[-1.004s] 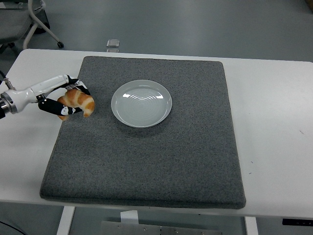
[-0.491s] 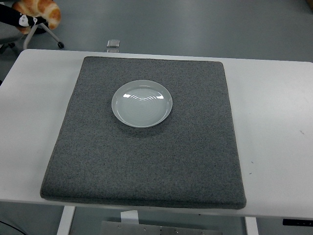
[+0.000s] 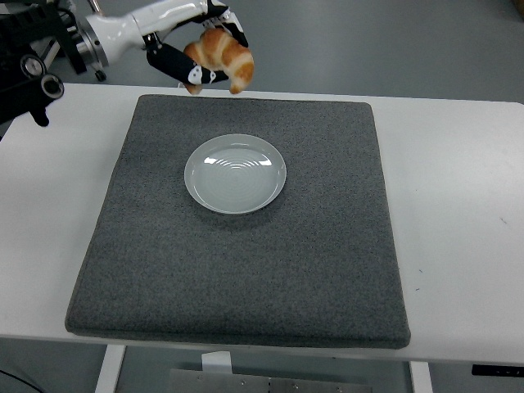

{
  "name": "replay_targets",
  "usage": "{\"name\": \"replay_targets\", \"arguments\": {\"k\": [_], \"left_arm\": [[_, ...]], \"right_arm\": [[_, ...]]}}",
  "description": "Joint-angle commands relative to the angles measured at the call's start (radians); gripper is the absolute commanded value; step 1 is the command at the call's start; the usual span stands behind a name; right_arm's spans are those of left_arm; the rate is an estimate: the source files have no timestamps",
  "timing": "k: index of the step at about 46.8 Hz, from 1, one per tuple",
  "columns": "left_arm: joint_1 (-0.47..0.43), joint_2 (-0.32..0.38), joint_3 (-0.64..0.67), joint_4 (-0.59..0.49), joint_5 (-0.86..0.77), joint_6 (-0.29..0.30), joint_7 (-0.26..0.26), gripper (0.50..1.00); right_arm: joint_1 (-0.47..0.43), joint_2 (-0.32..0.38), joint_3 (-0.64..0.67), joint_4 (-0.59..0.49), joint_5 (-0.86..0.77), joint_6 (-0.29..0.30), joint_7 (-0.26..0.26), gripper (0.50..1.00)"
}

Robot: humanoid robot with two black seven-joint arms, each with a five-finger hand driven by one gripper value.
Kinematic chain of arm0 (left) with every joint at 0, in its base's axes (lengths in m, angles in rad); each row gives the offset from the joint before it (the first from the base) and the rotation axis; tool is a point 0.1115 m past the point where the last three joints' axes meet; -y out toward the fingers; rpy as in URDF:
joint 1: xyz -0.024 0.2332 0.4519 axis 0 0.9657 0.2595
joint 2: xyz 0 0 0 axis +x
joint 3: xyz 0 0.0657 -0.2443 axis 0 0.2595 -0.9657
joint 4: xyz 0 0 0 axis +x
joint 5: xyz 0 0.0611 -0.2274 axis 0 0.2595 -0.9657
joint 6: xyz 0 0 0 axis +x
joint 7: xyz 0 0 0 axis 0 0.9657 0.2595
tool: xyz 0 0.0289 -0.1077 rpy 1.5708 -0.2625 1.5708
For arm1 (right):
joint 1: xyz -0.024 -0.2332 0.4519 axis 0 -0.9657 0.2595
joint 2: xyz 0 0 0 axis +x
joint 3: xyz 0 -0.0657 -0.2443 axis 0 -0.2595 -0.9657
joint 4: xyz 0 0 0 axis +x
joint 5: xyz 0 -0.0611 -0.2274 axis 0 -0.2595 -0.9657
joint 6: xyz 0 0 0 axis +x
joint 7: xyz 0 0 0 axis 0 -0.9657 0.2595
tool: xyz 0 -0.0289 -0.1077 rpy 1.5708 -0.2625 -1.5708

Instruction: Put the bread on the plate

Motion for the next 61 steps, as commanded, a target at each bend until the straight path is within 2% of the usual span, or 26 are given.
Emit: {"name": "replay_targets", "arguments": {"k": [1, 6, 15, 24, 46, 57, 61], "left_arm": [[0.058, -0.045, 0.0, 0.024, 0.0, 0.026, -0.002, 0.5], [0.121, -0.086, 0.0, 0.048, 0.002, 0.046, -0.004, 0.5], [0.19, -0.115, 0.024, 0.07, 0.015, 0.11, -0.002, 0.5], [0.237, -0.193, 0.072, 0.174, 0.023, 0.169, -0.007, 0.5], [0.279, -0.287, 0.07, 0.304, 0.02, 0.184, -0.007, 0.5], [0.296, -0.29, 0.058, 0.304, -0.001, 0.186, -0.007, 0.5], [0.296, -0.29, 0.056, 0.304, -0.003, 0.206, -0.007, 0.649]], "right_arm": [[0.0, 0.0, 0.0, 0.0, 0.0, 0.0, 0.0, 0.93], [0.0, 0.0, 0.0, 0.0, 0.0, 0.0, 0.0, 0.93], [0.0, 0.0, 0.0, 0.0, 0.0, 0.0, 0.0, 0.93], [0.0, 0.0, -0.002, 0.0, 0.0, 0.0, 0.0, 0.93], [0.0, 0.0, 0.0, 0.0, 0.0, -0.001, 0.0, 0.93], [0.0, 0.0, 0.0, 0.0, 0.0, 0.0, 0.0, 0.93], [-0.002, 0.0, 0.0, 0.0, 0.0, 0.0, 0.0, 0.93]]}}
